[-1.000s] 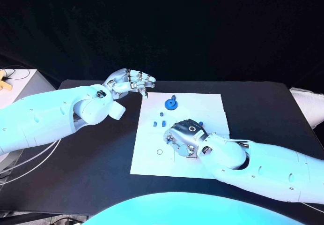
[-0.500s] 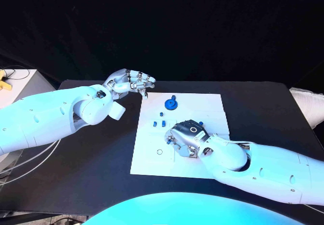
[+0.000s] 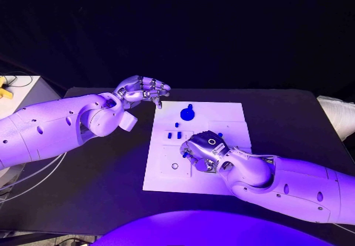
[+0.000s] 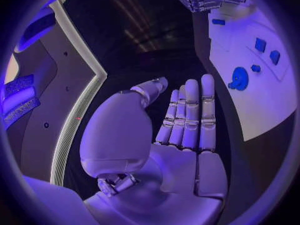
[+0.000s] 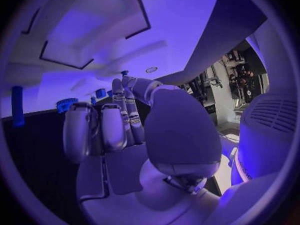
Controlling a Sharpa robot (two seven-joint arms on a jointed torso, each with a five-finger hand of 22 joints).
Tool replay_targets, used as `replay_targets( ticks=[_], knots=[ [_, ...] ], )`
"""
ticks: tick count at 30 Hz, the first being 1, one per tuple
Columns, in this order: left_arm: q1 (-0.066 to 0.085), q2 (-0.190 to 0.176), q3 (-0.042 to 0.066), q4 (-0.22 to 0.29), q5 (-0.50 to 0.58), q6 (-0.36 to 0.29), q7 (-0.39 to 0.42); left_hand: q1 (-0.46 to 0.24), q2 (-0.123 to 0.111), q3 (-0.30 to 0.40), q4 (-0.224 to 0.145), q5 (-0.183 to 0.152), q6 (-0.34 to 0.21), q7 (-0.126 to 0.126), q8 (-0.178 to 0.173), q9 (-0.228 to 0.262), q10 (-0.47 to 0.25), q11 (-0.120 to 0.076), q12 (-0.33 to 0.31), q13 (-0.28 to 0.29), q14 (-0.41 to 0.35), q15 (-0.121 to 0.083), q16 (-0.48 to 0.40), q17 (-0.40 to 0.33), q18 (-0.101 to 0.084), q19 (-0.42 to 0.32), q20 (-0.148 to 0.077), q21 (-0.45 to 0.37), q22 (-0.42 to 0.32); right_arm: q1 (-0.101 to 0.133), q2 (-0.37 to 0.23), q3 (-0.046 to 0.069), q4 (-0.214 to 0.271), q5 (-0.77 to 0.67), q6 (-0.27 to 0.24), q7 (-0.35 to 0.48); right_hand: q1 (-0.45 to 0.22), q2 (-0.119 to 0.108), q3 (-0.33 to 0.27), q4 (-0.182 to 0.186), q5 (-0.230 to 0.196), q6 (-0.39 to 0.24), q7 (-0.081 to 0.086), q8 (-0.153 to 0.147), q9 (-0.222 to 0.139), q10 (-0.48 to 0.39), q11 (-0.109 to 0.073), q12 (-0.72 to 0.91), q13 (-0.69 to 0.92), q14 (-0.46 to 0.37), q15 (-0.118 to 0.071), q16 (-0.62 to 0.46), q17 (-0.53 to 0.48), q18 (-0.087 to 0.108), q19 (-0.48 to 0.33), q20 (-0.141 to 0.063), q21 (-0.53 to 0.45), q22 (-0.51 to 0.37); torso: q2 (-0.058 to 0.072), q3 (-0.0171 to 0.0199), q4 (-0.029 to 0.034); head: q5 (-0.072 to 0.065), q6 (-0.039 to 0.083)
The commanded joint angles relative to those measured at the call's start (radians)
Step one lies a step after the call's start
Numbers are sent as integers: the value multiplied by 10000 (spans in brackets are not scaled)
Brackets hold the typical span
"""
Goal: Assemble the parts on the task board
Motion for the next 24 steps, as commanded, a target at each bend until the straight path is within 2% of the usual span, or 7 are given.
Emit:
replay_targets(
  ticks=[1,6,11,16,18,20,24],
  knots=[
    [-1,25,9,13,65,176,36,60,7,-66,14,-15,-10,27,-47,3,-52,28,-67,-9,-9,69,-46,-17,140,41,21,-51,-10,-8,44,-2,-35,-160,589,-44,-5,119,40,-6,48,47,8,34,17,296,-209,36,16,284,-78,25,-11,-192,148,5,28,301,0,-9,3,-5,2],
    [-1,28,9,11,65,181,32,60,7,-66,14,-15,-10,27,-47,3,-52,28,-67,-9,-9,69,-46,-17,140,41,21,-51,-10,-8,110,-13,-88,-124,987,1,-24,115,37,-2,40,45,11,37,24,296,-207,34,15,281,-76,21,-25,-190,142,6,18,292,1,-9,7,-10,2],
    [-2,34,9,3,65,185,29,60,7,-66,14,-15,-10,27,-47,3,-52,28,-67,-9,-9,69,-46,-17,140,41,21,-51,-10,-10,165,-30,-136,-45,1009,119,-143,37,-30,5,5,-5,25,37,62,232,-188,13,0,241,-59,-45,-171,-157,71,19,-119,172,3,-8,6,0,2],
    [-4,37,9,-6,66,187,23,70,12,-75,18,-17,-15,29,-48,4,-70,32,-75,-16,-16,73,-51,-19,141,46,24,-67,-22,-10,164,-40,-179,143,657,329,-521,-290,-337,139,-3,-316,96,-117,56,-174,-87,-14,-49,176,33,-120,-358,-90,-98,89,-440,-101,-1,-9,-3,16,2],
    [-5,37,8,-9,66,189,17,70,12,-75,18,-17,-15,29,-48,4,-70,32,-75,-16,-16,73,-51,-19,141,46,24,-67,-22,-10,156,-43,-188,214,437,424,-703,-553,-501,242,-80,-612,128,-303,-4,-711,17,-5,-71,92,121,-246,-596,36,-374,170,-1019,-614,-2,-8,-9,23,2],
    [-6,37,8,-11,66,195,11,70,12,-75,18,-17,-15,29,-48,4,-70,32,-75,-16,-16,73,-51,-19,141,46,24,-67,-22,-10,146,-45,-198,282,222,502,-739,-688,-616,294,-130,-758,157,-405,-34,-1157,88,8,-72,49,182,-304,-737,134,-598,228,-1484,-1012,-1,-3,-6,19,2],
    [-8,36,8,-12,67,207,0,70,12,-75,18,-17,-15,29,-48,4,-70,32,-75,-16,-16,73,-51,-19,141,46,24,-67,-22,-9,124,-46,-205,329,-66,547,-645,-765,-852,347,-166,-957,175,-546,-81,-1664,154,72,-56,-151,247,-549,-1174,265,-908,304,-2128,-1542,-3,1,0,11,2]
  ],
)
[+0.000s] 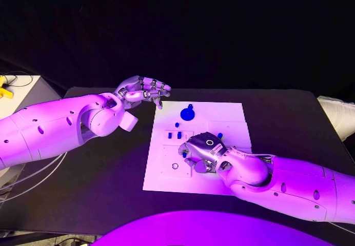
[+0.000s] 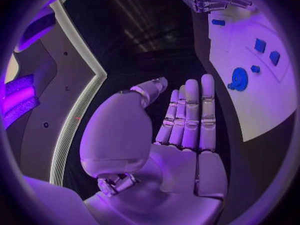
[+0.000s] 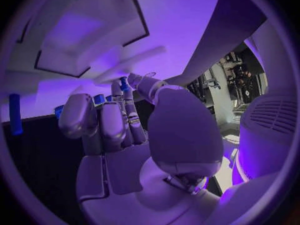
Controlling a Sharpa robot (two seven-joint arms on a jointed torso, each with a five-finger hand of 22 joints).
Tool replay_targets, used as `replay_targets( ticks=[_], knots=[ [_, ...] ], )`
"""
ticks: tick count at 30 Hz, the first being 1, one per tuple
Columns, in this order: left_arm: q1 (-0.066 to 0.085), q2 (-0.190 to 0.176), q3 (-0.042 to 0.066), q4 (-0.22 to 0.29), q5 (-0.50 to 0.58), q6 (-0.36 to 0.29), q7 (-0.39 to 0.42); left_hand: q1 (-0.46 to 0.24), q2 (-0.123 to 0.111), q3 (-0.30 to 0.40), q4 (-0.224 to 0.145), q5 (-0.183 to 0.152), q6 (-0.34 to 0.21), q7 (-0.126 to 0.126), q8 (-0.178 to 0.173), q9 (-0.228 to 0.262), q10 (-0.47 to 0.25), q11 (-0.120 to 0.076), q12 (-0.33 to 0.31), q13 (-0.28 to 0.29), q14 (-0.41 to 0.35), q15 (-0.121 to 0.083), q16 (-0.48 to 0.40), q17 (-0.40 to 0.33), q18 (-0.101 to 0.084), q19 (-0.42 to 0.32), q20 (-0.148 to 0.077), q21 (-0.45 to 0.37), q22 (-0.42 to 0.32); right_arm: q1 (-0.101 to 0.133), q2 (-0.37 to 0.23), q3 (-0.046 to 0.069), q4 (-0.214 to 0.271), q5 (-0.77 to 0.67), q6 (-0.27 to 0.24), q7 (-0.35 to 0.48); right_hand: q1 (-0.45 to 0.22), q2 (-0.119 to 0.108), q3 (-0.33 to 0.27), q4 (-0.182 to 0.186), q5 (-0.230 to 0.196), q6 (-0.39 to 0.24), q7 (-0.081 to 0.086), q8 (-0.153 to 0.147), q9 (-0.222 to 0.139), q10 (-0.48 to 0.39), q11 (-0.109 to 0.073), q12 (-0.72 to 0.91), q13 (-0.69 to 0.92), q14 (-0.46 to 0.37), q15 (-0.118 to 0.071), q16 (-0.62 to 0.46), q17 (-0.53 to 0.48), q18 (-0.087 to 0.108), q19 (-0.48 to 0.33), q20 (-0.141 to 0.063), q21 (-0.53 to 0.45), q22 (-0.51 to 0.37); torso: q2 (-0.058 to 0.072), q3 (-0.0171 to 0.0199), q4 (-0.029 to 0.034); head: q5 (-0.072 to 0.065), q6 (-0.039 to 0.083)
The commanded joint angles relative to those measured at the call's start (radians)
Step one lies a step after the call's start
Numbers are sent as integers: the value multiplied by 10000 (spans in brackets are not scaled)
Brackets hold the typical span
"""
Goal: Assemble the parts on the task board
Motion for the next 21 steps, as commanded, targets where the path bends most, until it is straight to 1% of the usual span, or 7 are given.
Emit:
replay_targets(
  ticks=[1,5,15,17,21],
  knots=[
    [-2,18,8,13,65,176,25,70,12,-48,-9,-17,-15,30,-48,4,-70,32,-26,-9,-15,73,-52,-8,140,46,24,-67,-9,-18,-21,-8,-10,157,-402,285,53,-93,-120,7,-53,-134,-4,-74,-25,-184,28,42,16,-87,23,-93,-165,126,-131,14,-242,-198,-4,10,0,-7,2],
    [-4,10,8,13,65,201,4,70,12,-48,-9,-17,-15,30,-48,4,-70,32,-26,-9,-15,73,-52,-8,140,46,24,-67,-9,-18,-61,-9,-3,174,-630,242,150,-103,-286,29,-29,-251,23,-163,-60,-404,60,90,25,-179,50,-171,-331,168,-233,43,-477,-378,-1,13,-3,-17,2],
    [-11,6,7,16,65,262,-31,78,18,-62,-2,-25,-23,36,-50,6,-91,39,-33,-18,-24,79,-58,-11,140,52,28,-87,-24,-18,-188,-8,111,230,-1201,142,230,-70,-347,39,20,-290,39,-199,-77,-489,73,131,33,-212,61,-190,-389,182,-263,55,-561,-437,0,19,-1,-47,2],
    [-14,3,6,16,65,272,-36,78,18,-62,-2,-25,-23,36,-50,6,-91,39,-33,-18,-24,79,-58,-11,140,52,28,-87,-24,-17,-272,-6,215,307,-1365,160,246,-62,-353,44,41,-302,41,-210,-81,-490,74,148,37,-210,61,-182,-383,181,-257,57,-556,-430,2,20,6,-63,2],
    [-22,-2,6,11,65,280,-38,78,18,-62,-2,-25,-23,36,-50,6,-91,39,-33,-18,-24,79,-58,-11,140,52,28,-87,-24,14,-521,20,484,583,-1505,203,279,-35,-371,85,91,-309,50,-231,-93,-392,61,273,61,-181,52,-130,-339,167,-201,55,-487,-359,-8,14,-3,-108,2]
  ],
)
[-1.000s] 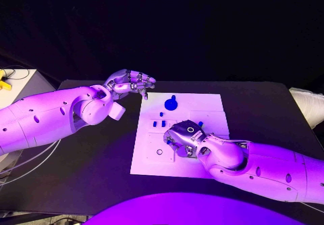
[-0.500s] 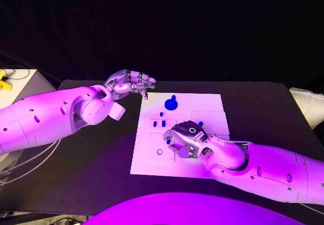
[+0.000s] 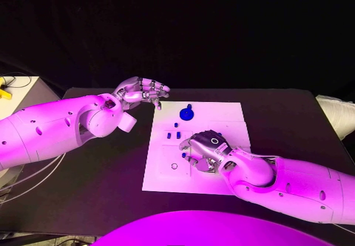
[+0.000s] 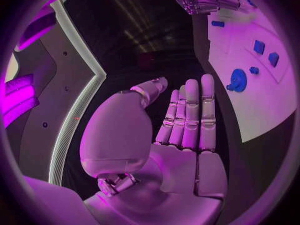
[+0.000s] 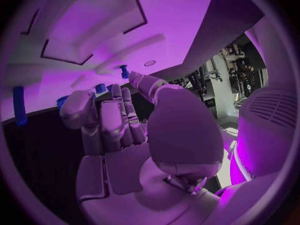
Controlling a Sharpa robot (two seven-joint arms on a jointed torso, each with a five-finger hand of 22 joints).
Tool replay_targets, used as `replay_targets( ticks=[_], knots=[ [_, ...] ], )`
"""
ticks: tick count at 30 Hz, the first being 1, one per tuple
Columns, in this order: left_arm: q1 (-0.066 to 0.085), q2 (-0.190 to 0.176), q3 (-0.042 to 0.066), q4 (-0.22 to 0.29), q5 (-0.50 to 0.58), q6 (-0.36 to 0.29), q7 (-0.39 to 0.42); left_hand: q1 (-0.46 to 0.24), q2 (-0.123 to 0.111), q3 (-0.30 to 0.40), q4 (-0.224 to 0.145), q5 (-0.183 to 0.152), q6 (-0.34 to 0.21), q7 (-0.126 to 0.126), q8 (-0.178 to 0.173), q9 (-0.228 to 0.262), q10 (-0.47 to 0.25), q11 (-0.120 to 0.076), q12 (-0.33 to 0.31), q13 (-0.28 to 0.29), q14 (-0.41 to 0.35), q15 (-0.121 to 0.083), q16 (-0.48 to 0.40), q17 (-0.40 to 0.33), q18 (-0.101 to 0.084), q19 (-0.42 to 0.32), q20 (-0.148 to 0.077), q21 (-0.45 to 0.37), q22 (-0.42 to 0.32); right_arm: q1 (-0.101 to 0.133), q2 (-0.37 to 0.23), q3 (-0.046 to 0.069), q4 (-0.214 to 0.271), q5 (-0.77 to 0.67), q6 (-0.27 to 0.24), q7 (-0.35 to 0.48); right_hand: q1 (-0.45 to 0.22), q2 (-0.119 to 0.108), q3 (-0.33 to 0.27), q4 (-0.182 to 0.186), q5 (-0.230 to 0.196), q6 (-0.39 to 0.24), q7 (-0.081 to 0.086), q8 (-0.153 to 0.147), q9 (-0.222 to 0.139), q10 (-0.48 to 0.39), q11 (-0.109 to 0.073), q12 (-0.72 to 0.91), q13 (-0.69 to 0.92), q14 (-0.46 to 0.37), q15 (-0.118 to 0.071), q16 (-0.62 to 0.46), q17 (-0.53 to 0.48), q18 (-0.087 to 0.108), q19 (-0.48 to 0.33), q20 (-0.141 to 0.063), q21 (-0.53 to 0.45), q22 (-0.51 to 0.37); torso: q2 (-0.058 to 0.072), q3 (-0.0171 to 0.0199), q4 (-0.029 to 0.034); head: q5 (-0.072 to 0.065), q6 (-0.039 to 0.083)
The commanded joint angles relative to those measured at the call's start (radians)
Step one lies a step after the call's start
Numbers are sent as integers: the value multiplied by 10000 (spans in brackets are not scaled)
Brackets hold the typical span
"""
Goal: Assemble the parts on the task board
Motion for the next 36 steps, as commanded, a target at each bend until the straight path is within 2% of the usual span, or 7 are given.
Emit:
replay_targets(
  ticks=[1,6,10,17,21,27,36],
  knots=[
    [-7,8,7,13,64,196,27,78,18,-62,-1,-25,-24,36,-50,6,-54,3,-33,-9,-24,79,-58,-12,141,52,28,-24,-13,47,-198,30,229,381,-466,121,102,-18,-62,13,42,-49,1,-59,-21,83,-10,116,19,-23,-11,27,68,147,28,-8,50,81,-9,-10,-1,-50,2],
    [-16,0,7,11,64,199,46,76,18,-69,3,-32,-27,38,-51,6,-62,6,-36,-12,-27,81,-60,-13,141,53,29,-30,-17,441,-855,128,665,1401,25,378,144,-15,-19,77,67,-46,1,-87,-35,303,-44,310,25,126,-37,226,332,55,287,-37,482,472,-21,-19,-19,-183,2],
    [-24,-7,6,10,75,200,83,74,14,-78,7,-38,-30,38,-52,6,-68,8,-38,-14,-30,84,-63,-14,140,54,31,-37,-22,975,-1497,174,872,2576,772,769,133,-35,-6,118,73,-79,33,-120,-48,383,-46,373,15,188,-51,342,509,-8,447,-47,773,734,-36,-27,-28,-308,2],
    [-45,1,6,-2,87,212,139,74,14,-78,7,-38,-30,38,-52,6,-68,8,-38,-14,-30,84,-63,-14,140,54,31,-37,-22,1692,-2359,221,701,3376,1692,1379,22,-243,-295,199,210,-189,29,-204,-75,256,-37,366,-16,261,-30,498,687,-37,532,-51,894,858,-70,-29,-54,-412,2],
    [-56,3,6,-4,88,218,150,74,14,-78,7,-38,-30,38,-52,6,-68,8,-38,-14,-30,84,-63,-14,140,54,31,-37,-22,1806,-2479,229,440,3162,2091,1365,20,-220,-819,294,306,-416,-8,-353,-133,-66,-41,300,-25,290,-28,598,774,-47,566,-56,926,912,-59,-26,-46,-448,2],
    [-66,3,6,-9,92,229,157,74,14,-78,7,-38,-30,38,-52,6,-68,8,-38,-14,-30,84,-63,-14,140,54,31,-37,-22,1874,-2415,230,27,2525,2610,1255,762,250,-2874,787,217,-560,-157,-574,-266,-546,5,482,-7,294,19,742,811,-14,548,-32,702,802,-30,-28,-38,-481,2],
    [-70,3,6,-10,96,240,159,74,14,-78,7,-38,-30,38,-52,6,-68,8,-38,-14,-30,84,-63,-14,140,54,31,-37,-22,1839,-2066,216,-361,2013,2723,1027,1265,489,-3350,1111,211,-464,-165,-615,-328,-576,-2,680,-2,275,21,754,733,1,549,-33,598,760,-37,-29,-25,-481,2]
  ],
)
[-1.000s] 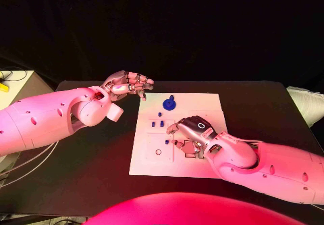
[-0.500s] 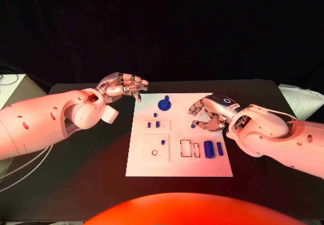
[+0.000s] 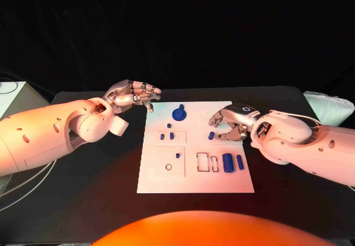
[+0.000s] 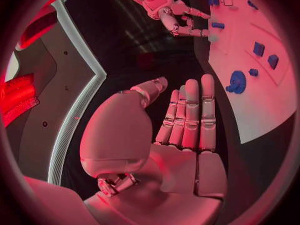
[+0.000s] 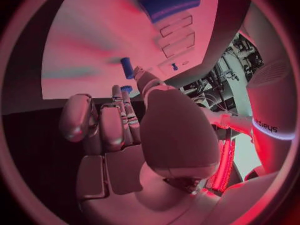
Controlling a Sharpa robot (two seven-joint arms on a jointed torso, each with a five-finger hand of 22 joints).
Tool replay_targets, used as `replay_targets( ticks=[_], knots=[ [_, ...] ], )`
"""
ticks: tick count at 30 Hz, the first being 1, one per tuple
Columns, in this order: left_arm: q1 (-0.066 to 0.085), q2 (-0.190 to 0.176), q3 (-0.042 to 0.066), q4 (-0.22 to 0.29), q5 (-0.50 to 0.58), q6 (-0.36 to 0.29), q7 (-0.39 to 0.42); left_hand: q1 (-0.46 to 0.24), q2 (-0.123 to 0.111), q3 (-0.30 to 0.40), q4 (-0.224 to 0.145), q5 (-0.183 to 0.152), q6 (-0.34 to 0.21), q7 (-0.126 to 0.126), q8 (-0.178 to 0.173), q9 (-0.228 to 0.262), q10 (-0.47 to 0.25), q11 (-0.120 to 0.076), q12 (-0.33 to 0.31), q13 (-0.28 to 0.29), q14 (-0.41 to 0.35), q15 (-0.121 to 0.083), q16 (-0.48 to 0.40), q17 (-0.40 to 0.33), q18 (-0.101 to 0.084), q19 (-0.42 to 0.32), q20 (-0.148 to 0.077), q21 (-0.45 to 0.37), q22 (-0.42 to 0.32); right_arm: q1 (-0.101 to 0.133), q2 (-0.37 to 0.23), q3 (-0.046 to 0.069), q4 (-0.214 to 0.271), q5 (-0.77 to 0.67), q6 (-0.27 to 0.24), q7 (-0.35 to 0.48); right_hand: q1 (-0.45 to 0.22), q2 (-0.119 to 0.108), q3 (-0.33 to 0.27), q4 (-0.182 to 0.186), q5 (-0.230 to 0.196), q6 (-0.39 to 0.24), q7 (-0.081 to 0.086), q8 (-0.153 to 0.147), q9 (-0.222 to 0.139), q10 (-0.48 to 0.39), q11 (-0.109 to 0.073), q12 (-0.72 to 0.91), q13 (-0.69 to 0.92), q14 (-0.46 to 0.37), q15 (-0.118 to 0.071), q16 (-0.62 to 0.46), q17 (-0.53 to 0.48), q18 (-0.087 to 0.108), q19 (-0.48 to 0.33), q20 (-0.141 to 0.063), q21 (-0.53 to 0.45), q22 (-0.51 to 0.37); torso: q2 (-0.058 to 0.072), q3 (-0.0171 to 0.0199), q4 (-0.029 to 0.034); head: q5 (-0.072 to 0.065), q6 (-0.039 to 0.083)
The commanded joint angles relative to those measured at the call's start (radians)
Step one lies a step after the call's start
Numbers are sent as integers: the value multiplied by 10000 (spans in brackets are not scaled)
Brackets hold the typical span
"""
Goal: Assemble the parts on the task board
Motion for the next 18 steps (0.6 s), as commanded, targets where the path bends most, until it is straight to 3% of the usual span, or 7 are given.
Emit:
replay_targets(
  ticks=[1,13,18],
  knots=[
    [-1,14,8,15,79,169,136,74,14,-79,7,-38,-30,38,-52,7,-70,9,-38,-16,7,47,-62,-15,140,54,31,-37,-14,-30,136,-5,-130,-546,382,-46,168,19,15,64,-9,56,-21,-22,-15,29,-24,77,13,72,-1,35,-24,3,43,2,-54,8,-1,1,6,7,2],
    [-2,6,8,19,84,163,124,74,14,-79,7,-38,-30,38,-52,7,-70,9,-38,-16,7,47,-62,-15,140,54,31,-37,-14,-215,484,-45,-358,-568,591,-55,358,9,843,584,32,914,53,262,-16,800,-140,388,-1,142,-93,201,120,-103,278,-77,412,472,-7,1,-5,26,2],
    [-2,2,8,21,87,174,114,74,14,-79,7,-38,-30,38,-52,7,-70,9,-38,-16,7,47,-62,-15,140,54,31,-37,-14,-265,546,-56,-440,-666,628,-120,394,-47,1232,695,45,1166,-2,355,3,1090,-198,341,-1,157,-135,255,159,-136,343,-108,581,639,-3,4,-3,31,2]
  ],
)
